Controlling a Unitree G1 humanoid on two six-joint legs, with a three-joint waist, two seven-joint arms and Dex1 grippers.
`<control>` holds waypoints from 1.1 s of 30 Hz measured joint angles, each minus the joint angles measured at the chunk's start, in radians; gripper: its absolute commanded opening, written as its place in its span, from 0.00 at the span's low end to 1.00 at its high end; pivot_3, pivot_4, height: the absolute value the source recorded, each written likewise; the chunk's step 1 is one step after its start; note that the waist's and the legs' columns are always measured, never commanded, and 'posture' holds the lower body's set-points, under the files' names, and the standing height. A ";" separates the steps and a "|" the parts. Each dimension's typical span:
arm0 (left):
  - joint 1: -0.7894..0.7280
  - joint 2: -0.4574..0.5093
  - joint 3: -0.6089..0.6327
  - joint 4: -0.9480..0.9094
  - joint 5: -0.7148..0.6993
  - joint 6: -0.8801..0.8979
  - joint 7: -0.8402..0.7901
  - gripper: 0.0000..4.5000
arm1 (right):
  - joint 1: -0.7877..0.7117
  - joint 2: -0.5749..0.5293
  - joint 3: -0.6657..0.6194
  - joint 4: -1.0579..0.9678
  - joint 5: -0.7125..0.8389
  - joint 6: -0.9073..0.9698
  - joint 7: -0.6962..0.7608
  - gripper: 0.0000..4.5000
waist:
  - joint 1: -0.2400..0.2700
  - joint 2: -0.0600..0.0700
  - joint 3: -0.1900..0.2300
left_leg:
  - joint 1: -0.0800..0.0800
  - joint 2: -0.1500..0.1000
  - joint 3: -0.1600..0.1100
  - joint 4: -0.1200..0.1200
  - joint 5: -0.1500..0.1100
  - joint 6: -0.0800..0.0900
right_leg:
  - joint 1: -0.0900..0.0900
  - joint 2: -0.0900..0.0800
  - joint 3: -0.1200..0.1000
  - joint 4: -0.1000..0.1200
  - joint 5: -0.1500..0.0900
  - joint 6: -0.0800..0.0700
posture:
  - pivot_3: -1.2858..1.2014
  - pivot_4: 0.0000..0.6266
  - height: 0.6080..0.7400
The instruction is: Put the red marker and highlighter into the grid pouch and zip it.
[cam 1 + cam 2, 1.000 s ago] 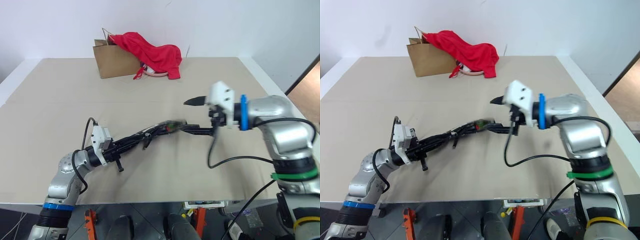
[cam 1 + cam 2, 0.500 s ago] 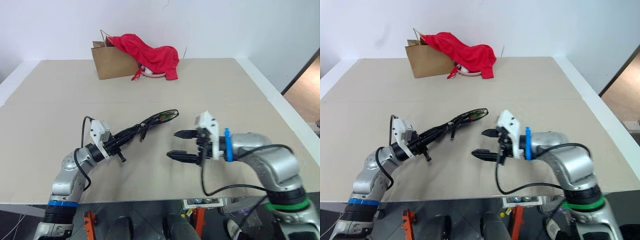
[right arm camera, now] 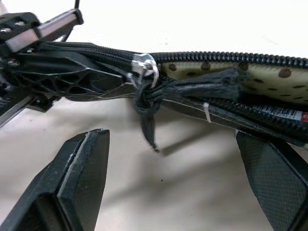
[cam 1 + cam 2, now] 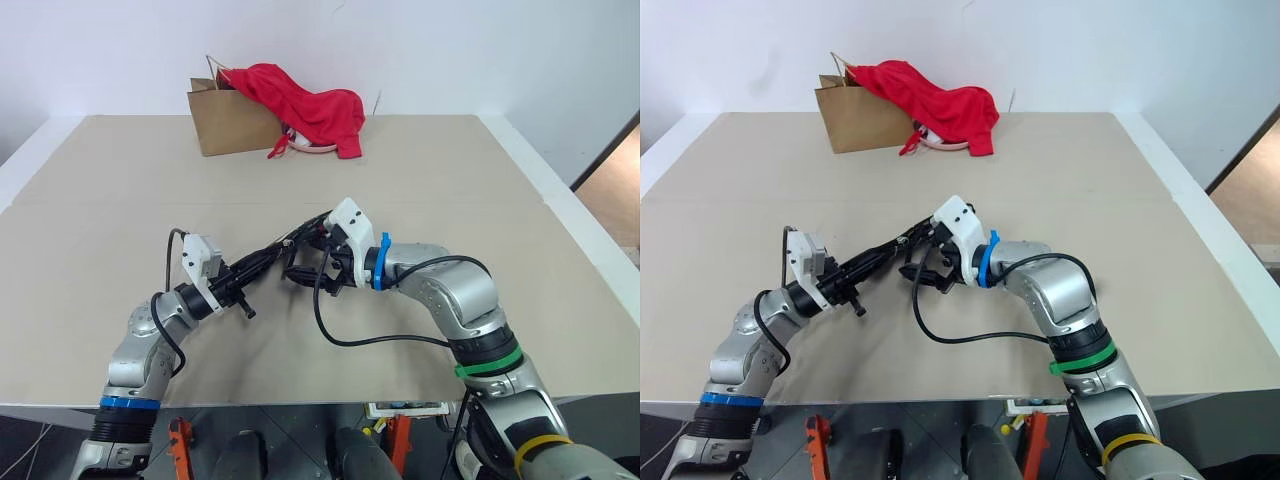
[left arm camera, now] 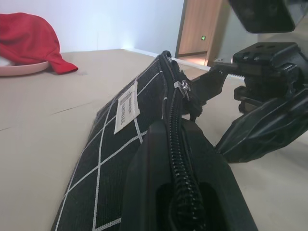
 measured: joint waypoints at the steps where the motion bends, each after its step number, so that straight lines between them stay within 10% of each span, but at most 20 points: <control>1: 0.000 0.000 0.000 -0.001 0.000 0.000 0.000 0.00 | -0.003 0.003 0.000 0.004 -0.001 -0.002 -0.002 0.79 | 0.000 0.000 0.000 | 0.000 0.000 0.000 0.000 0.000 0.000 | 0.000 0.000 0.000 0.000 0.000 0.000 | 0.52 0.24 1.00; 11: 0.012 0.001 -0.004 -0.017 0.002 -0.001 -0.005 0.00 | -0.013 0.038 -0.003 0.021 -0.009 -0.017 -0.016 0.03 | 0.000 0.000 0.000 | 0.000 0.001 0.000 0.000 0.000 0.000 | 0.000 0.001 0.000 0.000 0.000 0.000 | 0.52 0.24 1.00; 33: 0.020 0.017 -0.006 -0.025 0.005 -0.003 -0.021 0.00 | 0.042 -0.080 -0.051 -0.028 0.023 -0.037 0.056 0.03 | -0.001 0.000 0.000 | 0.000 0.001 0.000 0.000 0.000 0.000 | 0.000 0.001 0.000 0.000 -0.001 0.000 | 0.52 0.24 1.00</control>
